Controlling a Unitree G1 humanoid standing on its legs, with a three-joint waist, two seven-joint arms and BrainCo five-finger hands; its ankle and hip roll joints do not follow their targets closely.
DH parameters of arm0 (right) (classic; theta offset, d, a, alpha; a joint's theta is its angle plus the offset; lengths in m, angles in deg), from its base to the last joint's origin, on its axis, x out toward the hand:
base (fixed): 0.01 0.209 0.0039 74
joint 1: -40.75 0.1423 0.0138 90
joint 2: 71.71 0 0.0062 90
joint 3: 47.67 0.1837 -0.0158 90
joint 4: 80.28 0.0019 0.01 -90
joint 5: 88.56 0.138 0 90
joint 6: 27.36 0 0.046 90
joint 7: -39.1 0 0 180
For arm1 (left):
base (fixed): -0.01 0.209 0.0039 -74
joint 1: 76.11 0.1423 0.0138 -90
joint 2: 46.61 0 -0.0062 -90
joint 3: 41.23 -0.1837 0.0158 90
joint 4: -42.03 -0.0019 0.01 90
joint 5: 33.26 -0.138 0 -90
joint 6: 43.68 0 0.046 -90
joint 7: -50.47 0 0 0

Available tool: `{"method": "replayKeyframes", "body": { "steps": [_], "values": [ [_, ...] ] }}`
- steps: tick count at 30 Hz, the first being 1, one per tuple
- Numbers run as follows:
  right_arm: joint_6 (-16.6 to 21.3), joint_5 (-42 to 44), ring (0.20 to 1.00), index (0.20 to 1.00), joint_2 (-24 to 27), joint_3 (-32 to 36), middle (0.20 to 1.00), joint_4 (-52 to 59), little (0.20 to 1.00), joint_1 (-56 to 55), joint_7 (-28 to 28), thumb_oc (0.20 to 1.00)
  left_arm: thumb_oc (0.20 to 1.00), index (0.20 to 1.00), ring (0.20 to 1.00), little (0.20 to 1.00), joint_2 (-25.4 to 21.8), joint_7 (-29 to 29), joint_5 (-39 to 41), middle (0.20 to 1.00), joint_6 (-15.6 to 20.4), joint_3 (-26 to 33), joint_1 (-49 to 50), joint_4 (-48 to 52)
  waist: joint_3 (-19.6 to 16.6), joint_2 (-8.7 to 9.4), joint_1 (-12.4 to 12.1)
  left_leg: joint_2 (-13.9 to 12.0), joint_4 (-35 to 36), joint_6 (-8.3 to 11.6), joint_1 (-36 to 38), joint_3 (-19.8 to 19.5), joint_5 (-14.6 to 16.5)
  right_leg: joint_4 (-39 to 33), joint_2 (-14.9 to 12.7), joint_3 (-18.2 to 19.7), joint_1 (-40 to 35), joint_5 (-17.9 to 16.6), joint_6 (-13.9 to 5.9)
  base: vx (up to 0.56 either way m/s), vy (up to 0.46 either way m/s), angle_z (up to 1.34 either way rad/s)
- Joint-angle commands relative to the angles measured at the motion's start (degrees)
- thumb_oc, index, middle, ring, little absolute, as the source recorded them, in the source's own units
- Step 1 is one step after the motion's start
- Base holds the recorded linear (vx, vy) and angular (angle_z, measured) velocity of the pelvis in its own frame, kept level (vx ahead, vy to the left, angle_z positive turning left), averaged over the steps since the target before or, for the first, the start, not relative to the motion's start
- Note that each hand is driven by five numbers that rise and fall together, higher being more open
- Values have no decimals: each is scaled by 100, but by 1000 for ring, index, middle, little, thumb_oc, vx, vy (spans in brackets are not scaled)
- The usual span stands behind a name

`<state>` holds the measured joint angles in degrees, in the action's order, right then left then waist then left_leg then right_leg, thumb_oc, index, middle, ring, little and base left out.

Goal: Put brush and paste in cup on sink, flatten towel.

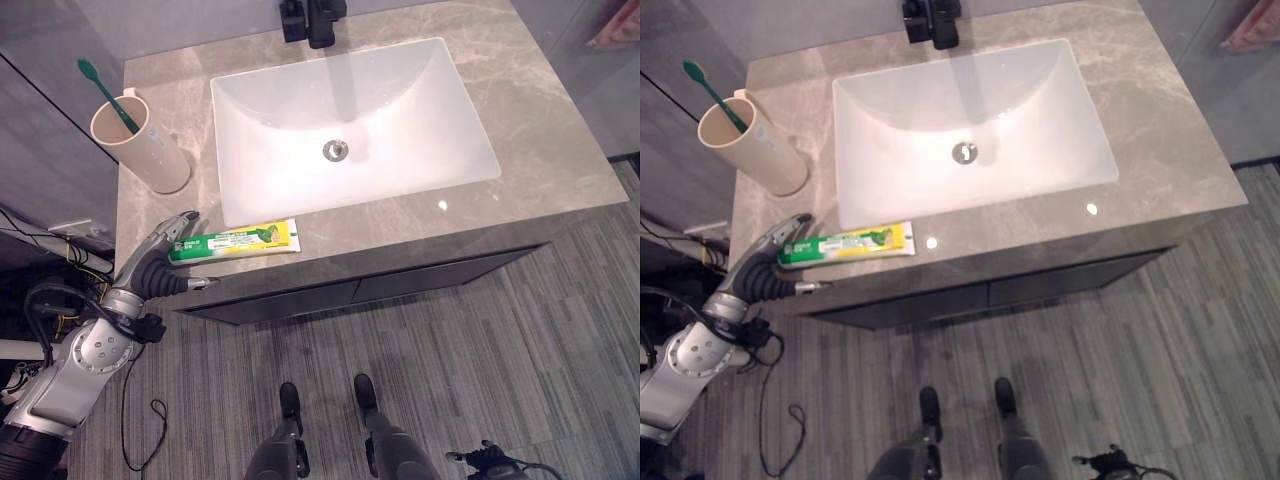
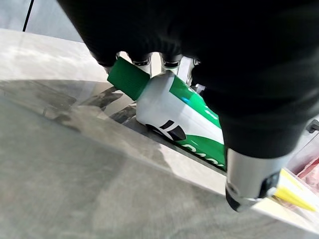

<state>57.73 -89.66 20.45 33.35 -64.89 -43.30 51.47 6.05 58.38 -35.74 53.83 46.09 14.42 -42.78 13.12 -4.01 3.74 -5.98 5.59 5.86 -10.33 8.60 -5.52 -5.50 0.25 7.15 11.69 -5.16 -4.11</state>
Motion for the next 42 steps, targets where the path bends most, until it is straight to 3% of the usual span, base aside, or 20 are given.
{"method": "replayKeyframes", "body": {
  "steps": [1,7,27,35,38,40,41,42],
  "values": [
    [-101,-144,1000,1000,-28,-142,1000,-46,1000,-75,11,1000,630,630,630,630,266,-199,-107,630,-118,-325,32,-411,-152,163,174,-326,-59,427,556,-67,382,50,-462,-497,237,-126,-668,9,4,-4],
    [-111,-184,1000,1000,-11,-126,1000,-54,1000,-112,-12,1000,583,583,583,583,238,-236,-251,583,-145,-323,78,-424,-166,180,167,-361,-59,443,606,11,398,50,-471,-557,217,-126,-685,0,0,0],
    [-85,-266,1000,1000,78,-177,1000,56,1000,-96,-22,1000,645,645,645,645,173,-302,-645,645,-200,-405,180,-598,-114,140,144,-366,-59,474,659,158,392,50,-535,-741,220,-148,-718,0,4,-2],
    [-83,-273,1000,1000,123,-194,1000,65,1000,-70,3,1000,620,620,620,620,22,-312,-959,620,-231,-612,128,-837,-70,113,153,-350,-59,476,628,190,383,50,-549,-763,252,-155,-722,0,0,0],
    [-65,-279,1000,1000,136,-190,1000,61,1000,-64,44,1000,561,561,561,561,-203,-208,-1506,561,-236,-655,97,-933,-67,107,148,-349,-59,480,607,194,386,50,-556,-772,262,-158,-735,11,7,-14],
    [-48,-274,1000,1000,125,-207,1000,47,1000,-49,80,1000,366,366,366,366,-362,-95,-1919,366,-231,-711,51,-992,-81,105,140,-350,-59,481,610,197,391,50,-565,-787,263,-159,-742,11,2,-12],
    [-47,-274,1000,1000,122,-206,1000,45,1000,-49,81,1000,338,338,338,338,-362,-91,-1925,338,-229,-715,48,-996,-81,107,136,-350,-59,481,610,198,392,50,-565,-786,263,-158,-742,19,6,-4],
    [-33,-271,1000,1000,118,-223,1000,31,1000,-34,107,1000,219,219,219,219,-476,-56,-2289,219,-239,-790,53,-1155,-96,109,128,-348,-59,479,634,213,405,50,-560,-773,256,-155,-746,19,7,-4]
  ]
}}
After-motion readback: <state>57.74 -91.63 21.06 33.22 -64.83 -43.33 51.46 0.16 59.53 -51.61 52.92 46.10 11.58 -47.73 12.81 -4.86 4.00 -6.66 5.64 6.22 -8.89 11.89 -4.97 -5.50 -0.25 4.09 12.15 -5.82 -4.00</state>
